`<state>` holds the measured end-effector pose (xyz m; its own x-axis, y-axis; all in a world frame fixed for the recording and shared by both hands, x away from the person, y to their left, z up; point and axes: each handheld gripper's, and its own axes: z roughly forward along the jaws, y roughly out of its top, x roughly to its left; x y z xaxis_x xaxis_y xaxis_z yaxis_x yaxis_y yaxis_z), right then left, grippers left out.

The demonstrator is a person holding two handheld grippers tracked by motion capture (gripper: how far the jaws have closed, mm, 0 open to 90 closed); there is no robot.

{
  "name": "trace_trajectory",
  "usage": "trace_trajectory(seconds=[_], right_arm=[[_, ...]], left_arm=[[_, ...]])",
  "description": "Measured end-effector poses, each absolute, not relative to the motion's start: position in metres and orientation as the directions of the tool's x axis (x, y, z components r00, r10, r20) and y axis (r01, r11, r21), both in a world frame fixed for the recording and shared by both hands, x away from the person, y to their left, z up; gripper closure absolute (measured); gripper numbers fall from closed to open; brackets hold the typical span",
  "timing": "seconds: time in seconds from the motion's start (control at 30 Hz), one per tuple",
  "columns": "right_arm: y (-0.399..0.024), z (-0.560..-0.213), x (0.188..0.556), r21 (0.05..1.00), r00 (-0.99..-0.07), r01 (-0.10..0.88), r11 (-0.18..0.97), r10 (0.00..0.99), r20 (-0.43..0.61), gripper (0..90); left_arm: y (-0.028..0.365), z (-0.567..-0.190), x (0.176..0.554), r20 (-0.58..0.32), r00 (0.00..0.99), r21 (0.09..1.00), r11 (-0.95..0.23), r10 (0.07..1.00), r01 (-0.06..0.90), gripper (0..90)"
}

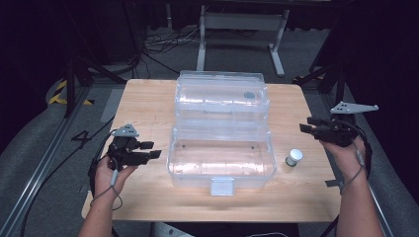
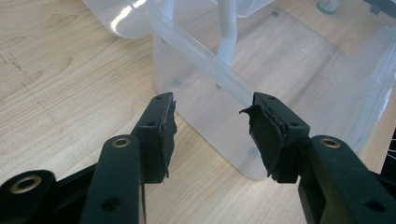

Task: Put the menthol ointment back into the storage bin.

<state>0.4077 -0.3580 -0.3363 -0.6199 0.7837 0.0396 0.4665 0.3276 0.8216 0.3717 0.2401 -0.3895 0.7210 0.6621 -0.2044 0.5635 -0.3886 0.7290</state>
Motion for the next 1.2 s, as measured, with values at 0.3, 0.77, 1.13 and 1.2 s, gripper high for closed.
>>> trace_trajectory(seconds=[0.3,0.77,1.13,1.2], right_arm=[[-0.361,-0.338,0.402,0.800,-0.650,0.457,0.389,0.760,0.001,58.5],[-0.367,-0.347,0.418,0.713,-0.581,0.599,0.364,0.810,0.074,59.4],[-0.362,-0.353,0.422,0.685,-0.621,0.585,0.434,0.783,0.034,54.6],[-0.362,-0.355,0.423,0.669,-0.620,0.598,0.440,0.783,0.039,54.8]], left_arm=[[0.241,-0.392,0.373,-0.210,0.710,0.721,-0.384,0.672,0.577,49.9],[0.242,-0.394,0.373,-0.204,0.704,0.720,-0.383,0.680,0.579,49.2],[0.242,-0.397,0.376,-0.187,0.707,0.712,-0.402,0.682,0.576,53.8],[0.241,-0.397,0.376,-0.200,0.705,0.710,-0.395,0.681,0.583,54.9]])
